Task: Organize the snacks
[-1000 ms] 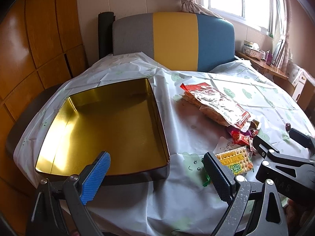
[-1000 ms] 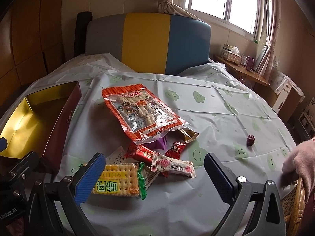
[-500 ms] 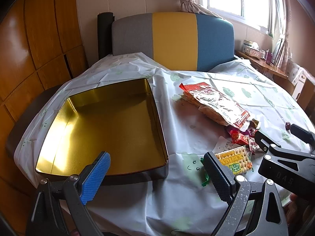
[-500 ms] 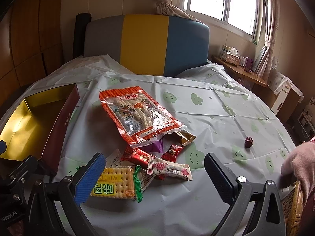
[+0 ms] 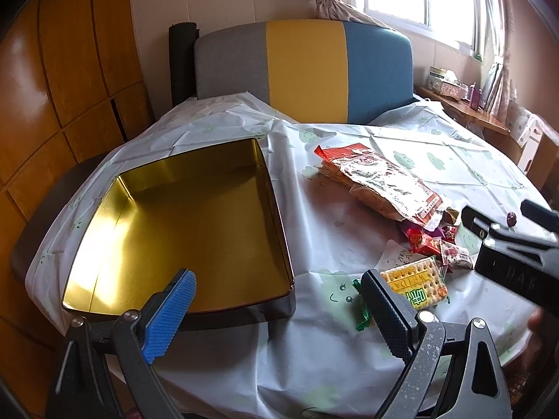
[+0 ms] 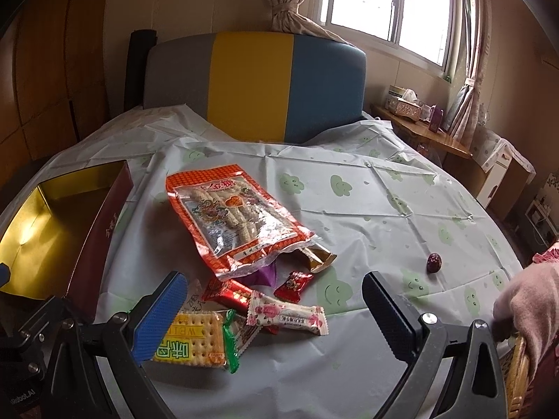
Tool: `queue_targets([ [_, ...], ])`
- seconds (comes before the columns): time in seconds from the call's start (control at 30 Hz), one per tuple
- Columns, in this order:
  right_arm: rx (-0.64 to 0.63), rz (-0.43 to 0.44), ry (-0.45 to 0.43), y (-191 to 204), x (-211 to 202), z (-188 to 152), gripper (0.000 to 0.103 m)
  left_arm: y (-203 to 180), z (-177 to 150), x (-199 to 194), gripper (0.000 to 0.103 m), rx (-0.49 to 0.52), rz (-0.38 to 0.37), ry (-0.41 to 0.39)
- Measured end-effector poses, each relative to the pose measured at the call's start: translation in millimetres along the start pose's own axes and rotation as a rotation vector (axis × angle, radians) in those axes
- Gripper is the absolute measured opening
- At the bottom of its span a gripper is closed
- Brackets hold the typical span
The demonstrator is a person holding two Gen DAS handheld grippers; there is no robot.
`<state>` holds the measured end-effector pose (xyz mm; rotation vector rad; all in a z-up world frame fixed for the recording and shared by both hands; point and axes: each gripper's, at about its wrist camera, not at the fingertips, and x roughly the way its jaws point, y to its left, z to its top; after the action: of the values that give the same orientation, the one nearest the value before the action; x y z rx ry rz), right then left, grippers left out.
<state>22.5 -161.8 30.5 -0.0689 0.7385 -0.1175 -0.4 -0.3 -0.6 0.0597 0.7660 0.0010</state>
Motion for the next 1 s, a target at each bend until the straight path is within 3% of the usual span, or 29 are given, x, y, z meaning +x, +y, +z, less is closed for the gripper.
queue_targets([
  [0.3,0.007,-0.006,-0.020,-27.7,6.7,34.7,0.102,-1.8,3.2,4.3,0.096,-0.004,-0.028,0.017],
  [0.47,0.016,-0.011,0.000,-58.4,24.5,61.8,0.102,1.4,10.1,11.8,0.095,-0.032,-0.099,0.064],
  [0.63,0.028,-0.053,0.041,-91.2,59.0,76.4,0.102,-3.9,25.6,20.0,0.070,-0.026,-0.173,0.095],
  [0.7,0.038,-0.074,0.057,-103.2,73.2,77.0,0.102,-7.7,34.7,26.4,0.052,-0.038,-0.214,0.117],
  [0.87,0.125,-0.059,0.125,-125.8,97.9,68.7,0.101,-24.4,58.2,46.3,0.033,-0.079,-0.329,0.174],
  [1.0,0.119,-0.030,0.140,-123.7,102.4,68.4,0.101,-42.8,72.1,67.4,0.030,-0.106,-0.376,0.209],
])
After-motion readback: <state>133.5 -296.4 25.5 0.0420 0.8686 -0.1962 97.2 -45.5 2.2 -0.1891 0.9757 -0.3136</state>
